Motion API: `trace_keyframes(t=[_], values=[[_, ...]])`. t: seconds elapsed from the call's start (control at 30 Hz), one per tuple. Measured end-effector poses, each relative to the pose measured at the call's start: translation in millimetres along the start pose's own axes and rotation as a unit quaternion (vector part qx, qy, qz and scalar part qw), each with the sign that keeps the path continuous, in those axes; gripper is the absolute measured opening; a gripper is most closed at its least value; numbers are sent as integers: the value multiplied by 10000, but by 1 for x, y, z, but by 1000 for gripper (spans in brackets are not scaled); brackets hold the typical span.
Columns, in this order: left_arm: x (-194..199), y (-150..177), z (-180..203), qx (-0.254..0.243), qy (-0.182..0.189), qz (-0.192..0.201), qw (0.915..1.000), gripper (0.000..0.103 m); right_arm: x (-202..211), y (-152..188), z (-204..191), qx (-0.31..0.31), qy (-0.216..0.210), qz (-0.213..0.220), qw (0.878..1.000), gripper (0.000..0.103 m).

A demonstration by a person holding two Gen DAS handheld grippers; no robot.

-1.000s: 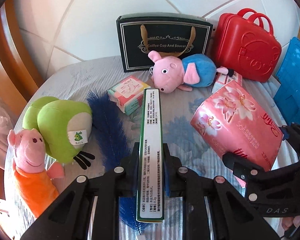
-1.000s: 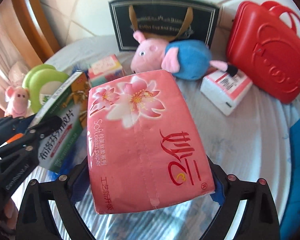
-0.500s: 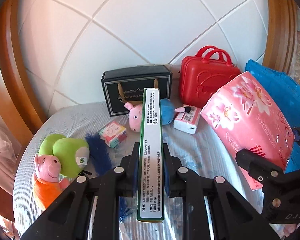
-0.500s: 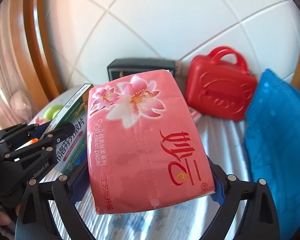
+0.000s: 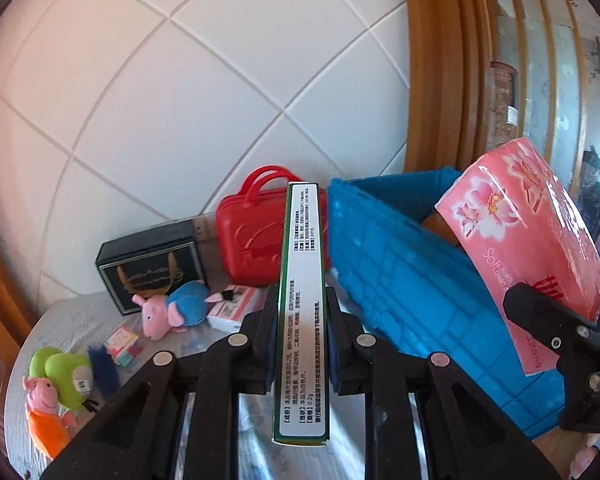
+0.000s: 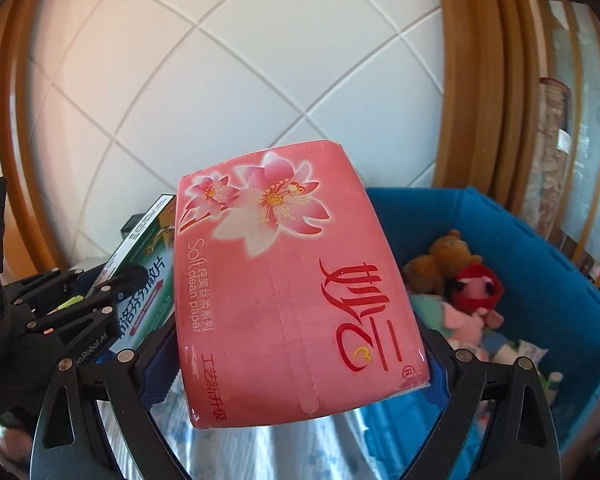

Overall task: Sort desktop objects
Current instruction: 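Carry the medicine box and tissue pack with both tools over the blue bin, then open both tools to drop the medicine box and tissue pack into the bin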

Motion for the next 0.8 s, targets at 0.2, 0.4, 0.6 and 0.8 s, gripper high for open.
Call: trace_keyframes(t=[0.2, 0.4, 0.6, 0.8], values=[[12, -38, 106, -269, 472, 399, 9977, 19, 48, 3, 112, -392, 647, 232, 9969, 96], [4, -52, 198, -548, 809, 455, 9942, 19, 67, 5, 198, -639, 1167, 349, 9905, 96], [-13, -48, 252, -707, 1012, 281, 9920, 19, 59, 10, 261, -804, 1511, 285, 9848, 97], [-23, -34, 259, -667, 919, 34, 9935, 63, 34, 15, 290, -819, 1600, 81, 9837, 103]])
Point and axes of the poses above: each gripper's, at about its wrist camera, not at the fingertips, and x roughly against the way its jaws point, z to its right, y to its underside, the point moved 8 cm from there along -x, roughly the way its jaws point, and after that the axes turned 6 degrees about -z, right-handed, at the moved point
